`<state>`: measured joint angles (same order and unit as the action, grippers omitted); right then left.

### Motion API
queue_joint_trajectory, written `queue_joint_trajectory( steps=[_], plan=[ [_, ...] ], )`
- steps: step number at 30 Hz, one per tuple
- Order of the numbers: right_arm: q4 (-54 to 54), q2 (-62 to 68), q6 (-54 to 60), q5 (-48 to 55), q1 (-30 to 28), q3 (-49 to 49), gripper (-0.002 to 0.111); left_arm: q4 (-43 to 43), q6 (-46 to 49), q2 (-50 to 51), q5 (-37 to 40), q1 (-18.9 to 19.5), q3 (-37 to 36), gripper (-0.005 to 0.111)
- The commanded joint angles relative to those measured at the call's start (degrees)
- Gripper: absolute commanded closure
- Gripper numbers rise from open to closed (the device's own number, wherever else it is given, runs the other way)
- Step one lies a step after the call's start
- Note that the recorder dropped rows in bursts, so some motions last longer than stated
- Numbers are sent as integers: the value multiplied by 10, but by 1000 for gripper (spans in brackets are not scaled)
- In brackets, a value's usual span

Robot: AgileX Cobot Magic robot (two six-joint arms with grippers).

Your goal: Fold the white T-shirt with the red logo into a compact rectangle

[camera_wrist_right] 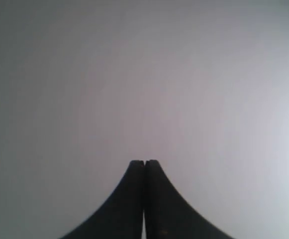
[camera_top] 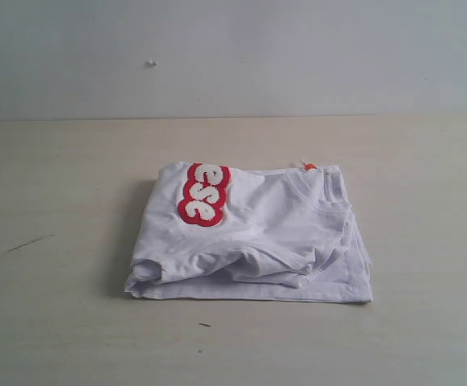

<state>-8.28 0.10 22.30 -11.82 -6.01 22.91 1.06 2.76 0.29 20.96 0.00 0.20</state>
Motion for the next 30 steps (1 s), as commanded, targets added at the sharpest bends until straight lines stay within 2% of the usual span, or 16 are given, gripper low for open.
queue_joint_trajectory(
  steps=[1,14,16,30],
  plan=[
    [-2,-1,2,-2,-3,-85,108,-3,0,-3,-4,0,-2,107],
    [24,-1,2,27,-3,-229,108,-3,0,-3,-4,0,-2,107],
    [24,-1,2,27,-3,-229,108,-3,0,-3,-4,0,-2,107],
    [23,-1,2,203,-3,-229,108,-3,0,-3,-4,0,-2,107]
  ],
)
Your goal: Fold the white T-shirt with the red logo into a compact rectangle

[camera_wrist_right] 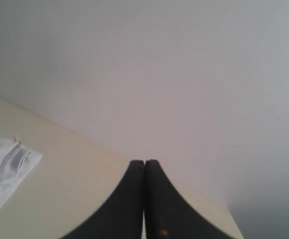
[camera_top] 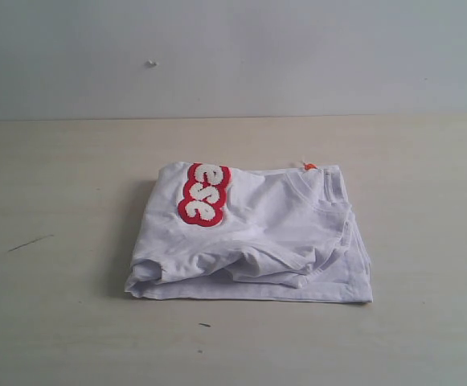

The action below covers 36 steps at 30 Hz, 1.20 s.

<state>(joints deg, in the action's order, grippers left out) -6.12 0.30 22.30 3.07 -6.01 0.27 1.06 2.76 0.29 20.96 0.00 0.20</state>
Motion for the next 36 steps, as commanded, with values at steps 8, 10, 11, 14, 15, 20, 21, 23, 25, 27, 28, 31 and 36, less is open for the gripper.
queue_joint_trajectory(
  steps=[8,10,11,14,15,20,21,23,25,27,28,31,36],
  plan=[
    [11,-3,2,113,-3,-3,108,-3,0,-3,-4,0,-2,107],
    [46,-3,2,113,-3,-3,108,-3,0,-3,-4,0,-2,107],
    [70,-3,2,116,-3,-3,108,-3,0,-3,-4,0,-2,107],
    [114,-3,2,118,-3,-3,108,-3,0,-3,-4,0,-2,107],
    [119,-3,2,118,-3,-3,108,-3,0,-3,-4,0,-2,107],
    [158,-3,2,121,-3,-3,108,-3,0,-3,-4,0,-2,107],
    [158,-3,2,121,-3,-3,108,-3,0,-3,-4,0,-2,107],
    [158,-3,2,121,-3,-3,108,-3,0,-3,-4,0,-2,107],
    [157,-3,1,121,-3,-3,108,-3,0,-3,-4,0,-2,107],
    [156,-3,-13,121,-3,-3,108,-3,0,-3,-4,0,-2,107],
    [156,-3,-28,121,-3,-3,108,-3,0,-3,-4,0,-2,107],
    [156,-3,-115,121,-3,-3,108,-3,0,-3,-4,0,-2,107],
    [143,-3,-280,119,-3,-3,108,-3,0,-3,-4,0,-2,107]
  ],
)
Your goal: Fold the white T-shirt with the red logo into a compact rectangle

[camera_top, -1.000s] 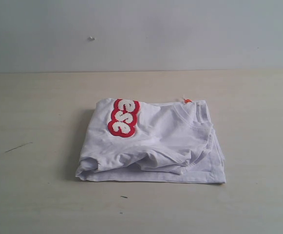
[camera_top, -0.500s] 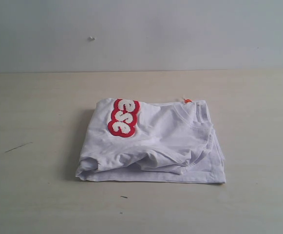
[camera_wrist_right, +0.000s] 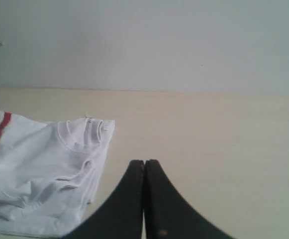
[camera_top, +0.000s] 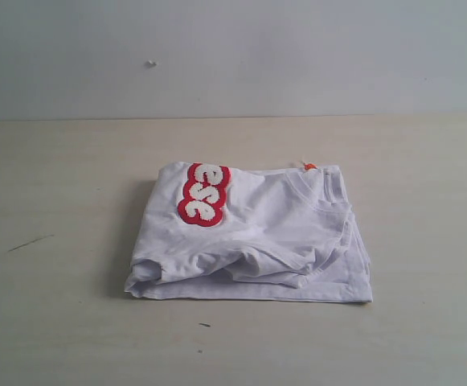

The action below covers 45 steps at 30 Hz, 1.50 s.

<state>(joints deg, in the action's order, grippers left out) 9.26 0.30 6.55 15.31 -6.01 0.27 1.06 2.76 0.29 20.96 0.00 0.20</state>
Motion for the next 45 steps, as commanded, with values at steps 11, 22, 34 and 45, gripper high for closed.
queue_joint_trajectory(
  steps=[11,22,34,45],
  plan=[
    [-20,-3,-154,-1,-3,-3,108,-3,0,-3,-4,0,-2,107],
    [-20,-3,-154,-4,-3,-3,108,-3,0,-3,-4,0,-2,107],
    [-110,-3,-29,-8,-3,-3,108,-3,0,-3,-4,0,-2,107],
    [-63,-3,7,-5,-3,-3,108,-3,0,-3,-4,0,-2,107]
  ],
)
